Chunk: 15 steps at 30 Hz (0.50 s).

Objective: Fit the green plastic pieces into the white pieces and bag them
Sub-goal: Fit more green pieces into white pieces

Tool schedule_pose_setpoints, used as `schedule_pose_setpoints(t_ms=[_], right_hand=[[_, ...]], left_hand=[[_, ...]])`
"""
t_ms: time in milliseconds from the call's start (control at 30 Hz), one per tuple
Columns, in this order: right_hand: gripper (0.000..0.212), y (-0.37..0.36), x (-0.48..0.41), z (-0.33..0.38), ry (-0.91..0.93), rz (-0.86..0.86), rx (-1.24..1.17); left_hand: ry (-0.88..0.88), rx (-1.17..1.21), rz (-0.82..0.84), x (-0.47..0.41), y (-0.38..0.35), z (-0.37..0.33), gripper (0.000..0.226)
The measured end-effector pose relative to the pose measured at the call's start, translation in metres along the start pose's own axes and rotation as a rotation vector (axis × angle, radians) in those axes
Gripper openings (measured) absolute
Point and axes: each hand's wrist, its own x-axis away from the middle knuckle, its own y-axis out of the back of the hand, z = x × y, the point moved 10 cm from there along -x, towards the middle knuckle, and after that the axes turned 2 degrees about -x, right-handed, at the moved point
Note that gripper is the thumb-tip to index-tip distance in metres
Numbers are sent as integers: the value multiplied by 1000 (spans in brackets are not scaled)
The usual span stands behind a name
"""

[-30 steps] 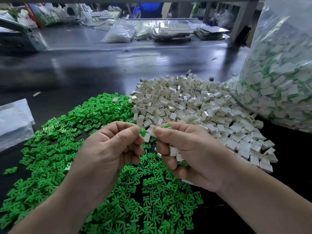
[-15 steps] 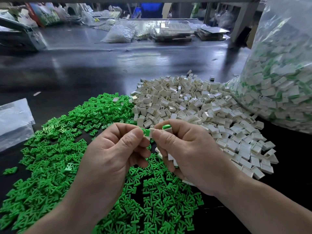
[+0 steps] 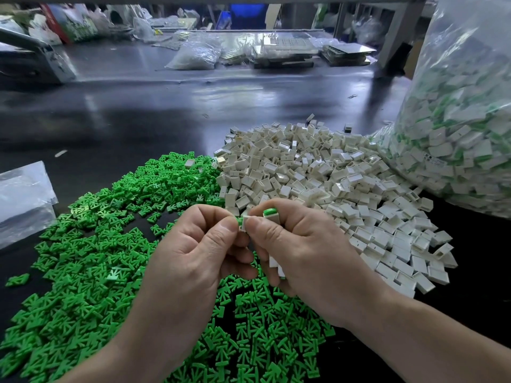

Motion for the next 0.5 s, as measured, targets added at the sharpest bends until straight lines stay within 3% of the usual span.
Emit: schedule_pose_setpoints(t_ms=[267, 400, 500], right_hand=[[17, -2, 0, -3, -62, 49, 82], [18, -3, 3, 6, -40, 32, 6], [22, -6, 5, 5, -83, 54, -50]], left_hand=[[109, 1, 79, 1, -4, 6, 12], [51, 33, 99, -2, -6, -2, 12], [-27, -52, 80, -8, -1, -14, 29]])
